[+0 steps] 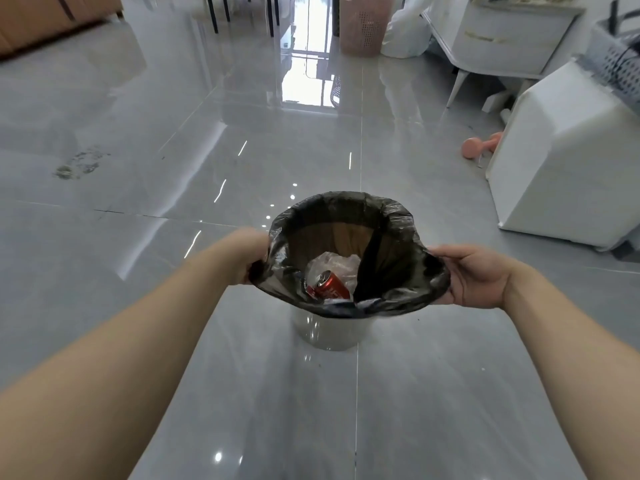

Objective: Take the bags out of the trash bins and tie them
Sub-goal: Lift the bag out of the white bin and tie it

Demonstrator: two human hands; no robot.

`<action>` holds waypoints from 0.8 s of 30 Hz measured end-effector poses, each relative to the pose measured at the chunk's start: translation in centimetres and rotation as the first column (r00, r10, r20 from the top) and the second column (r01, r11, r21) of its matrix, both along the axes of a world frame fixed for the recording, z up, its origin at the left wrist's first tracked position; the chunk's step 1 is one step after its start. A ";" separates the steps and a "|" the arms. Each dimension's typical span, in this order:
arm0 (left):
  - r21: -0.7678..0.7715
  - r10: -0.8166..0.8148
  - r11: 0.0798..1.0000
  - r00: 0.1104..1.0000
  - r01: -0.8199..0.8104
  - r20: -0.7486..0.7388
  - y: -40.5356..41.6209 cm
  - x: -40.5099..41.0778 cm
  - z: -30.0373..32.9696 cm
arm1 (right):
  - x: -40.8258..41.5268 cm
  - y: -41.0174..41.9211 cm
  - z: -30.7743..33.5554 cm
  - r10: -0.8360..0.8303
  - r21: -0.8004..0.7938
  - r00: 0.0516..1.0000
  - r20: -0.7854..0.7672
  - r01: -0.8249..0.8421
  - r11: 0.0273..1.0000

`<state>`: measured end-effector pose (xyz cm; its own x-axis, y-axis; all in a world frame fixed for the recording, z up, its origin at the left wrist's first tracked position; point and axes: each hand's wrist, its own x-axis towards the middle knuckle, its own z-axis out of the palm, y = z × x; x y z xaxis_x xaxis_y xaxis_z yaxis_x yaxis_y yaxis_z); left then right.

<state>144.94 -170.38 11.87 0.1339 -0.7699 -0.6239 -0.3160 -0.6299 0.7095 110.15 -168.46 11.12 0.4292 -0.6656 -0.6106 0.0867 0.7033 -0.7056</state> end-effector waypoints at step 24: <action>-0.188 0.248 0.786 0.579 -0.589 -0.777 -2.2 0.0 2.4 | 4.4 -3.4 4.3 -0.632 -0.233 0.698 0.337 0.712 0.662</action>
